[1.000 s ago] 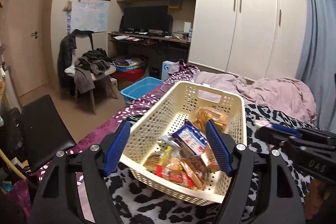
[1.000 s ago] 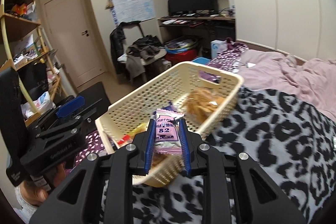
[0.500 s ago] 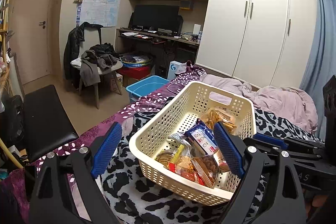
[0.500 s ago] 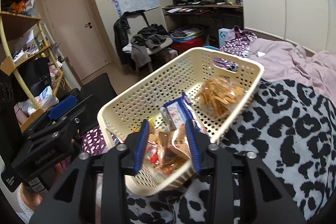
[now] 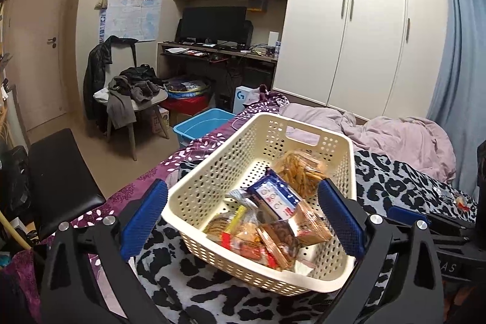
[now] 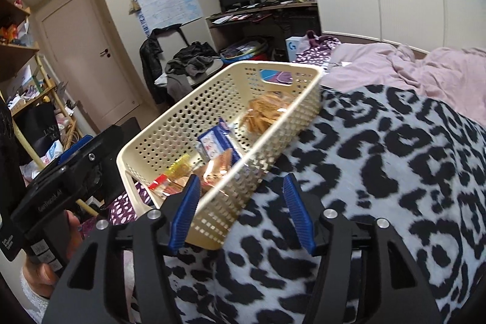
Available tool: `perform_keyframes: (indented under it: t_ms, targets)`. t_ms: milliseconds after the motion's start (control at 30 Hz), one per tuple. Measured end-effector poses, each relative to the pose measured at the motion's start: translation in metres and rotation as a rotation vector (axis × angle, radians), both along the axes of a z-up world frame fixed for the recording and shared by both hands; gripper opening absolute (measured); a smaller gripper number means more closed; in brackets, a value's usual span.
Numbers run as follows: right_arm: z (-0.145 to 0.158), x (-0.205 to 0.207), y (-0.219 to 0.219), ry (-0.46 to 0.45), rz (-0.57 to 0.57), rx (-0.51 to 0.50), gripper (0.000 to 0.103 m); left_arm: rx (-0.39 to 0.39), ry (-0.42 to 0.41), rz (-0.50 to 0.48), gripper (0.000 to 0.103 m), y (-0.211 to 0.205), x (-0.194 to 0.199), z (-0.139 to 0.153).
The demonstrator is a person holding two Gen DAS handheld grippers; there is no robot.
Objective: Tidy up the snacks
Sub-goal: 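Move both grippers from the basket back to the remaining snacks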
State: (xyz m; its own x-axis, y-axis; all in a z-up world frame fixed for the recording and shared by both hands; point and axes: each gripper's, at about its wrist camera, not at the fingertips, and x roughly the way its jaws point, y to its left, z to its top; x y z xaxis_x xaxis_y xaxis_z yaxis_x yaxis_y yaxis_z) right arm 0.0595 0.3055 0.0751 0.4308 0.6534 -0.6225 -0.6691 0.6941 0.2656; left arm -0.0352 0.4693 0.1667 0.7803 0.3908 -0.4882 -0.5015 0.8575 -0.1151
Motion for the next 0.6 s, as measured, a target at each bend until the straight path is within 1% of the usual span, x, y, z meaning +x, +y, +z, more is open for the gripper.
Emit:
perform_keyframes:
  t_ms: [167, 367, 533, 600]
  targets:
    - [-0.001, -0.001, -0.024, -0.002, -0.037, 0.004, 0.058, 0.019, 0.007, -0.013, 0.100, -0.015, 0.005, 0.002]
    - [0.002, -0.004, -0.060, -0.009, -0.108, 0.035, 0.058, 0.045, 0.022, -0.076, 0.100, -0.044, 0.015, 0.007]
    - [0.003, -0.006, -0.095, -0.055, -0.183, 0.027, 0.059, 0.073, 0.029, -0.131, 0.100, -0.071, 0.022, 0.011]
    - [0.002, -0.006, -0.109, -0.054, -0.208, 0.037, 0.059, 0.085, 0.036, -0.156, 0.100, -0.085, 0.026, 0.012]
